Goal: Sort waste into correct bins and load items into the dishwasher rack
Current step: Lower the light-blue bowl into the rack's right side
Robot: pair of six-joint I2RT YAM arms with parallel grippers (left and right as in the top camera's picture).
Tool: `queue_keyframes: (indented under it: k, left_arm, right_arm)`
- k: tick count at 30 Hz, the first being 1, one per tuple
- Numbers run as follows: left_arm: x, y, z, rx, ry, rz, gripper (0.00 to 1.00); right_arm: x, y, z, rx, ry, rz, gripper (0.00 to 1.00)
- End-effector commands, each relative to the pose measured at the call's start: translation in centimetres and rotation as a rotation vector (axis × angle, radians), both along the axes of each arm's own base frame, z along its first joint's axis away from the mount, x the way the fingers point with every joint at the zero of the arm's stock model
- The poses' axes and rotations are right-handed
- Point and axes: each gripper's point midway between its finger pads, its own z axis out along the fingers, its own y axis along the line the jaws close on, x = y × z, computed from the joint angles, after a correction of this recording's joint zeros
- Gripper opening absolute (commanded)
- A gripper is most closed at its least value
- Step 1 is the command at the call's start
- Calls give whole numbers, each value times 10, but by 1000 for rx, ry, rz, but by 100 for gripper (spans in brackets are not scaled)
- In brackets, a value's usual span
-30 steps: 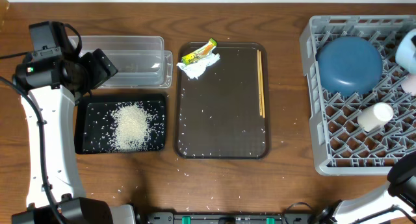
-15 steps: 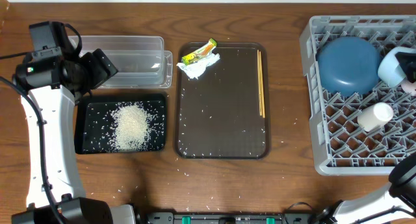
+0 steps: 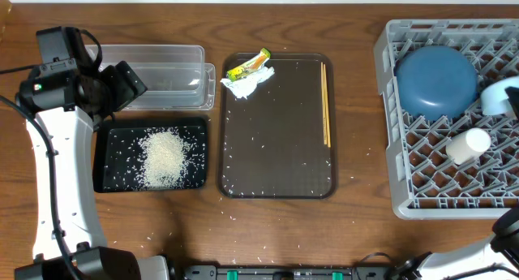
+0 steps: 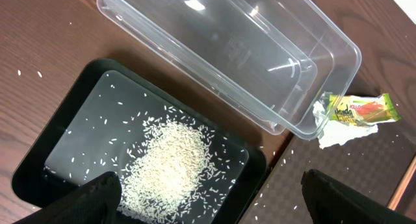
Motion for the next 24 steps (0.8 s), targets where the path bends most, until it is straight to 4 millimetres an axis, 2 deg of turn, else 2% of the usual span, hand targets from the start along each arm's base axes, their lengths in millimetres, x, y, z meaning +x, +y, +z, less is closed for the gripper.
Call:
queue_keyframes:
  k: [1, 4, 8, 14, 19, 22, 24]
  left_arm:
    - [2, 3, 8, 12, -17, 0, 92]
    - [2, 3, 8, 12, -17, 0, 92]
    - [2, 3, 8, 12, -17, 0, 92]
    - [2, 3, 8, 12, -18, 0, 92]
    - [2, 3, 8, 12, -17, 0, 92]
    - [2, 3, 8, 12, -18, 0, 92]
    - [2, 3, 8, 12, -17, 0, 92]
  right_arm:
    - [-21, -8, -33, -27, 122, -38, 1]
    - [-26, -10, -34, -25, 133, -44, 3]
    - [-32, -8, -26, -25, 135, -50, 6]
    - [-56, -12, -7, -72, 185, -106, 12]
    - [-80, -6, 21, -163, 232, -158, 27]
    - [-89, 2, 42, -209, 222, -172, 42]
    - [-94, 10, 56, -230, 204, -175, 44]
